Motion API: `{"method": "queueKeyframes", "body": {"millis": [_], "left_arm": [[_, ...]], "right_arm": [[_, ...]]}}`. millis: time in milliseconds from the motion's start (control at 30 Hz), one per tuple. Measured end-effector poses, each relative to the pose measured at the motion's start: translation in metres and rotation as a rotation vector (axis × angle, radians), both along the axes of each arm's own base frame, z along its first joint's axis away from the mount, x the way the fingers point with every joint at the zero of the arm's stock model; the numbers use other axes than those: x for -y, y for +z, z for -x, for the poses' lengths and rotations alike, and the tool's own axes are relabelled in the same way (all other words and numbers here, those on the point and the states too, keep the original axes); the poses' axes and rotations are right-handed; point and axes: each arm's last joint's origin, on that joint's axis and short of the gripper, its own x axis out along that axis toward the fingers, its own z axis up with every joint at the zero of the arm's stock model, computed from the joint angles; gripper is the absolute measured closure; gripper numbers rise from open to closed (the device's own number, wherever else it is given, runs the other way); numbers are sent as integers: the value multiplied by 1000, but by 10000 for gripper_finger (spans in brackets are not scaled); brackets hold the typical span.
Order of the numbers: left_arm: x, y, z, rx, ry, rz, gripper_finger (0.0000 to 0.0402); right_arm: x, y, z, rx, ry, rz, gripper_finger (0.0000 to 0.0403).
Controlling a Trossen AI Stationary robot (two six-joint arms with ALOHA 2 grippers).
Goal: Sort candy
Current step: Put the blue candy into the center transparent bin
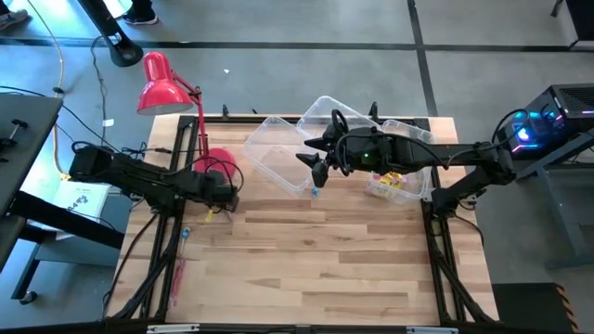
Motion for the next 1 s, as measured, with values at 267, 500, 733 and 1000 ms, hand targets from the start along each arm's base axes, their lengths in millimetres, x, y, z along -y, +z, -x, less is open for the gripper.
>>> {"method": "queueKeyframes", "body": {"millis": [267,500,733,1000], "left_arm": [[2,12,-1,41,-63,70,388],[3,55,-6,167,-112,46,399],[12,110,-31,668,-275,-62,401],[13,137,-82,1027,-361,-185,401]], "right_arm": [[0,-5,2,-52,1,0,176],[0,-5,2,-56,1,0,176],[0,-4,3,-63,8,21,176],[0,20,26,26,9,16,176]]}}
